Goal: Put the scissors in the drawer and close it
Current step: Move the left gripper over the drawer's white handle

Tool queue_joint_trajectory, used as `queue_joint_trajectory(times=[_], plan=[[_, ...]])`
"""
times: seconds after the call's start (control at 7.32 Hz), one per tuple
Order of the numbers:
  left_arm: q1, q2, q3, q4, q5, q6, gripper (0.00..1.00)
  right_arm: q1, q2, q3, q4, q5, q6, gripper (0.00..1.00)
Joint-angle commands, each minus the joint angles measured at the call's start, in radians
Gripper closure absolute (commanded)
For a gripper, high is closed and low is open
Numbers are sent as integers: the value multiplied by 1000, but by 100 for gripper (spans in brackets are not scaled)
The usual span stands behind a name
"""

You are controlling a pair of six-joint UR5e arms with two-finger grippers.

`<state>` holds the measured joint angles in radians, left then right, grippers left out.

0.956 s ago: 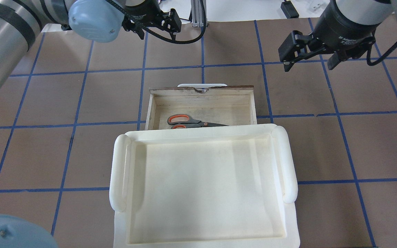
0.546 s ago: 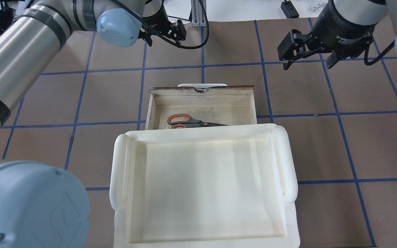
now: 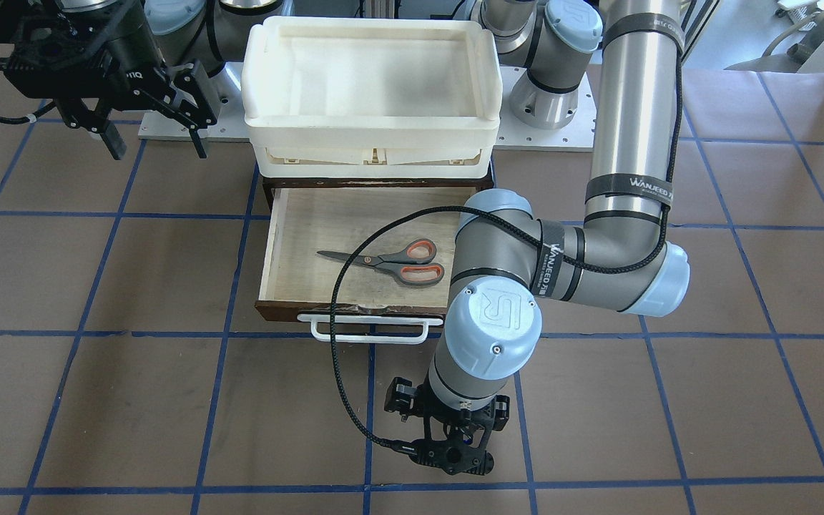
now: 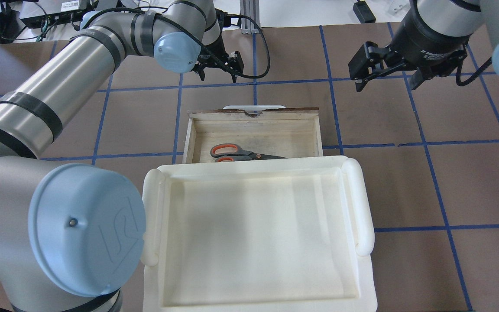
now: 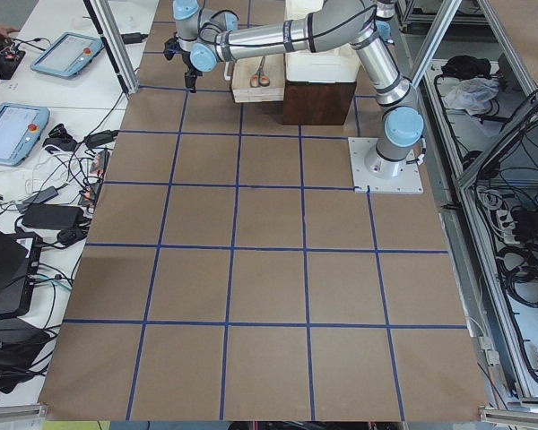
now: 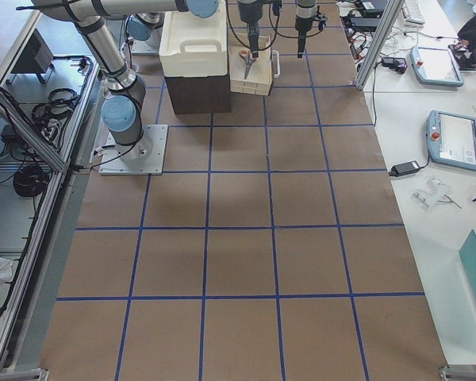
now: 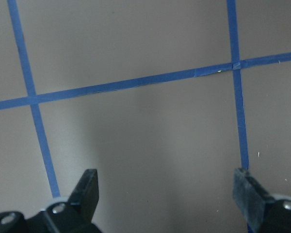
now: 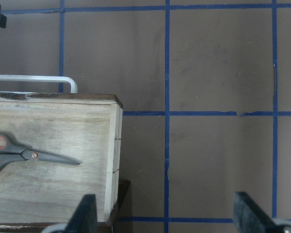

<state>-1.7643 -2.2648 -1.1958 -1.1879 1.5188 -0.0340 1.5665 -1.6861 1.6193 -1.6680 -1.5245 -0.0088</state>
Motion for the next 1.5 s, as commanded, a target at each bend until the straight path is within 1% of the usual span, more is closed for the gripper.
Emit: queue_joint_trajectory(times=[0.0, 0.41, 0.68, 0.96, 1.37], plan=[[-15, -16, 10, -31, -66, -29, 0, -2, 0, 1, 1, -6, 1, 0], [-34, -7, 8, -142, -62, -29, 0, -2, 0, 1, 4, -6, 1, 0], [-38, 2, 4, -156, -71, -27, 0, -2, 0, 1, 4, -6, 1, 0], [-38, 14, -1, -205, -72, -26, 0, -2, 0, 1, 2, -6, -3, 0], [-38, 17, -5, -222, -91, -27, 0, -2, 0, 1, 4, -8, -2, 0]])
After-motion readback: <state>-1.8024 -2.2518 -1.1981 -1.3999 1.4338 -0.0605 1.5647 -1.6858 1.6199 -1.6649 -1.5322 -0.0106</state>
